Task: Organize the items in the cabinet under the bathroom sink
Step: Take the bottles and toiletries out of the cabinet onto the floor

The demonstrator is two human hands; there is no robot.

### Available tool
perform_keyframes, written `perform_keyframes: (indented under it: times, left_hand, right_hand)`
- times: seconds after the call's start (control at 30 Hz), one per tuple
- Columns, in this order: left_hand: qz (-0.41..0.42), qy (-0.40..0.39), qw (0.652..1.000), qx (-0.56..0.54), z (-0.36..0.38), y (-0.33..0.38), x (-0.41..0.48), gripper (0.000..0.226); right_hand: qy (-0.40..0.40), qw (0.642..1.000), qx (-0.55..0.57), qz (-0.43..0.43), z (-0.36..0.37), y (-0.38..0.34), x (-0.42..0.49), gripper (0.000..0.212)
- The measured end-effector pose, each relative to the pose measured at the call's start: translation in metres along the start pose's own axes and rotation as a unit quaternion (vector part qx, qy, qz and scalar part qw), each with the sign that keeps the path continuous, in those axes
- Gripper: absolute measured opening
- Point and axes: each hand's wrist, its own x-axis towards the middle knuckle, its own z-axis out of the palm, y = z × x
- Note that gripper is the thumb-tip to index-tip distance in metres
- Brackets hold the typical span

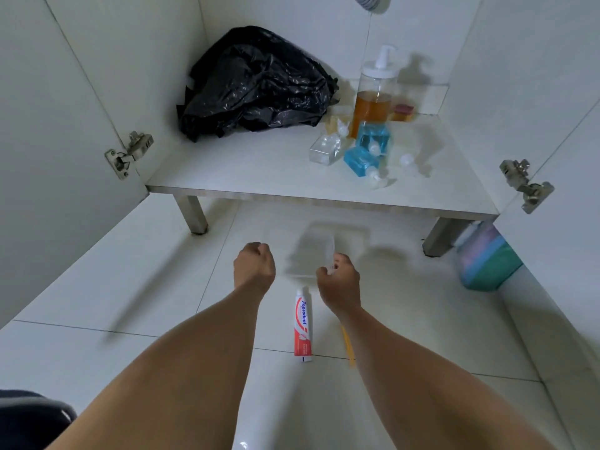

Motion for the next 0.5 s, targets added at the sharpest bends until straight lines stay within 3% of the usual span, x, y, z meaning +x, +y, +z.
perform_keyframes:
  times: [0.07,0.23,0.5]
  left_hand:
    - [0.002,-0.035,0.999,0.015,0.011,-0.001,0.003,0.03]
    - [-0.04,-0.073,0.996,0.005,0.029,-0.01,0.014,0.049]
    - [-0.082,-0.078,0.994,-0.008,0.043,-0.031,0.027,0.05]
  right_hand:
    - [0.014,1.0,-0.001,0.023,-0.004,0.0,0.009,0.015]
    - [0.023,0.998,0.01,0.06,0.0,0.009,0.028,0.048]
    - [-0.026,0.996,0.009,0.09,0.011,0.022,0.037,0.06]
